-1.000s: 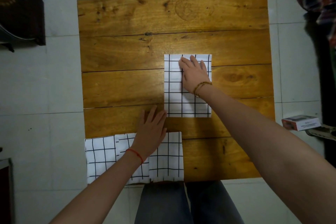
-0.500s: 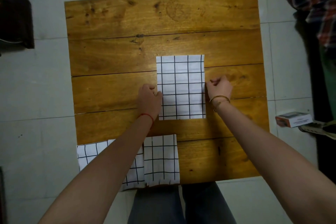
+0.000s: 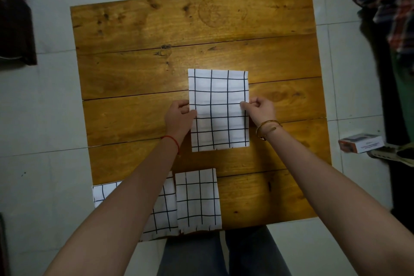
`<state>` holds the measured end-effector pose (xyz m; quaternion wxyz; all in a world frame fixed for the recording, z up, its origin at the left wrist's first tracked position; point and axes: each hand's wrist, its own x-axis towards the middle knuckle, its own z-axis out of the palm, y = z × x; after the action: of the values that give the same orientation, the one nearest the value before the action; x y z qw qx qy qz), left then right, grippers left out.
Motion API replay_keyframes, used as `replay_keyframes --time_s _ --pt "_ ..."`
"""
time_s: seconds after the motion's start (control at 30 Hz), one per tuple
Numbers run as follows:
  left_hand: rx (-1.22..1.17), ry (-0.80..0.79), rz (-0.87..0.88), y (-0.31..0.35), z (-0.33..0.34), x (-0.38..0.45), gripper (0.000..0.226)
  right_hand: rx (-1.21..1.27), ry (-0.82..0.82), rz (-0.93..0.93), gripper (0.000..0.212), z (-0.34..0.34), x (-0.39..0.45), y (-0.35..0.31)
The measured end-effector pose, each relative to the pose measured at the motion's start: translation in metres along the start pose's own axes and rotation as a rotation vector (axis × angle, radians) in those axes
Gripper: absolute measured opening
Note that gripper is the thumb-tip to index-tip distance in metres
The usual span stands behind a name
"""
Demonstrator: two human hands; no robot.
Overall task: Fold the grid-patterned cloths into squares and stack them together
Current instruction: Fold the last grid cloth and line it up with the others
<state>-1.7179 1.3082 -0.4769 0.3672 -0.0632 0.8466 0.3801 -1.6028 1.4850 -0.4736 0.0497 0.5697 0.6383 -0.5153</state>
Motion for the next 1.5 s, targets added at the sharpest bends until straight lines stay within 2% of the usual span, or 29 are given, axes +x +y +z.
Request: replay_keyframes --time_s 0.13,0.23,0.33,0.4,0.47,0.5,0.57,0.63,0.7,0.83,0.93,1.07,1.3,1.5 --pt "0.061 -0.079 0.019 -0.004 -0.011 0.004 0.025 0.110 -0.066 0.006 0.023 -0.006 -0.002 -0.001" --pt "0.047 -0.092 -0.007 -0.007 -0.019 0.006 0.027 0.197 -0.135 0.005 0.032 -0.010 -0.006 -0.006" --pt "0.014 -0.108 -0.031 -0.006 -0.027 0.004 0.022 0.163 -0.198 -0.010 0.038 -0.013 -0.005 -0.006" --pt "-0.012 -0.114 -0.026 -0.004 -0.032 0.001 0.011 0.104 -0.262 -0.016 0.033 -0.014 -0.004 -0.006" --pt "-0.045 -0.117 -0.024 -0.003 -0.035 -0.001 0.005 0.038 -0.290 -0.067 0.016 -0.015 -0.005 -0.006" --pt "-0.056 -0.113 -0.020 -0.001 -0.037 -0.003 0.004 0.022 -0.281 -0.110 0.012 -0.015 -0.006 -0.008" --pt "-0.078 -0.098 0.000 0.001 -0.039 -0.005 0.002 0.036 -0.235 -0.191 0.018 -0.015 -0.008 -0.009" --pt "-0.109 -0.082 0.020 0.003 -0.041 -0.007 0.008 0.085 -0.178 -0.246 0.016 -0.016 -0.009 -0.010" --pt "-0.166 -0.071 0.029 0.005 -0.042 -0.010 0.013 0.132 -0.147 -0.268 0.011 -0.018 -0.008 -0.011" --pt "-0.248 -0.116 0.008 0.002 -0.040 -0.011 0.011 0.166 -0.071 -0.285 0.022 -0.017 -0.004 -0.006" --pt "-0.184 -0.133 0.026 -0.002 -0.037 -0.010 0.020 0.071 -0.083 -0.331 0.026 -0.020 -0.002 -0.003" --pt "-0.078 -0.053 0.139 -0.001 -0.031 -0.011 0.021 -0.041 -0.136 -0.488 0.030 -0.022 0.000 0.002" --pt "0.185 0.029 0.387 -0.008 -0.024 -0.008 0.041 -0.225 -0.032 -0.433 0.038 -0.017 0.002 0.005" --pt "0.461 0.053 0.599 -0.028 -0.022 -0.021 0.034 -0.355 0.011 -0.460 0.028 -0.007 -0.002 0.006"
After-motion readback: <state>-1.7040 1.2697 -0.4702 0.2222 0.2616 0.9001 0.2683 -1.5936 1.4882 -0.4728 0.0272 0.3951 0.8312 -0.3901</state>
